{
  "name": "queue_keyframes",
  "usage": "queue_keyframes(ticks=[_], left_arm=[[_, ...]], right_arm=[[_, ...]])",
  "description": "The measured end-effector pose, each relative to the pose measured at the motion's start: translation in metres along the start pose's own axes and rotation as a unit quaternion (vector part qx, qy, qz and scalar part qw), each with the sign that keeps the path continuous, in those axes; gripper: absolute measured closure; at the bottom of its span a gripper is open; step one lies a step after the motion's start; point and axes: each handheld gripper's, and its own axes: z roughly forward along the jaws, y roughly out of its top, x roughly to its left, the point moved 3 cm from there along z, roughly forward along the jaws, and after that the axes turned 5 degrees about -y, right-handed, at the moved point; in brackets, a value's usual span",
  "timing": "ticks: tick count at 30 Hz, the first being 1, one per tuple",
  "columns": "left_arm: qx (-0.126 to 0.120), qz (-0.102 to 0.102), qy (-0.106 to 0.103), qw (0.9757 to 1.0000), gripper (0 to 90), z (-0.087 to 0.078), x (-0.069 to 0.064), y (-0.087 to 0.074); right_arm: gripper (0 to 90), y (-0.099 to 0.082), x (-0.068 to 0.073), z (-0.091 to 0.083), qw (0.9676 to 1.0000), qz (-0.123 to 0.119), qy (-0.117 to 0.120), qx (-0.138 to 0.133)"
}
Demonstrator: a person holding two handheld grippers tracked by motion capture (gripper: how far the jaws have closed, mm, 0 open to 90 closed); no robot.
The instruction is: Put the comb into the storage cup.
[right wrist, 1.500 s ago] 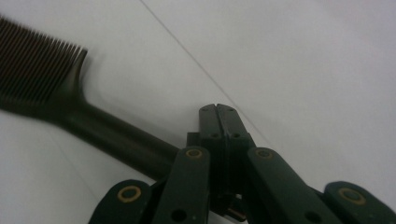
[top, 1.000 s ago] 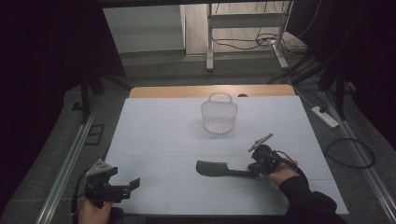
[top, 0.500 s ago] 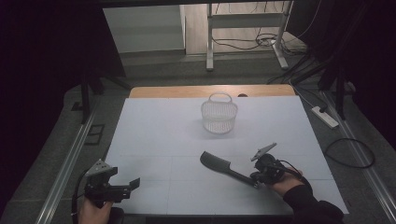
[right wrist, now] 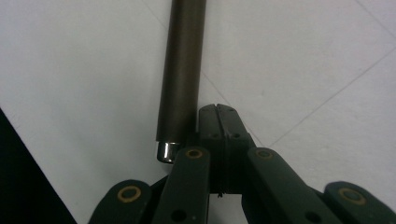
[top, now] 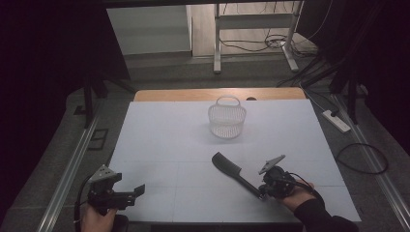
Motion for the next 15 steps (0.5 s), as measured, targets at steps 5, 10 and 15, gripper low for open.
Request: queue_keyframes(ticks=[5,10,15], left_arm=[[0.000,0.000,0.000,1.0000,0.0,0.000,0.000,0.000],[0.000,0.000,0.000,1.0000,0.0,0.000,0.000,0.000],[0.000,-0.001,0.000,1.0000,0.0,0.000,0.000,0.000]], right_arm=[[89.3,0.002,-0.004,-0.011,0.9995,0.013,-0.006,-0.029],[75.7,0.003,-0.006,-0.019,0.9984,0.020,-0.020,-0.050],[59.3,0.005,-0.005,-0.025,0.9972,0.022,-0.033,-0.064]])
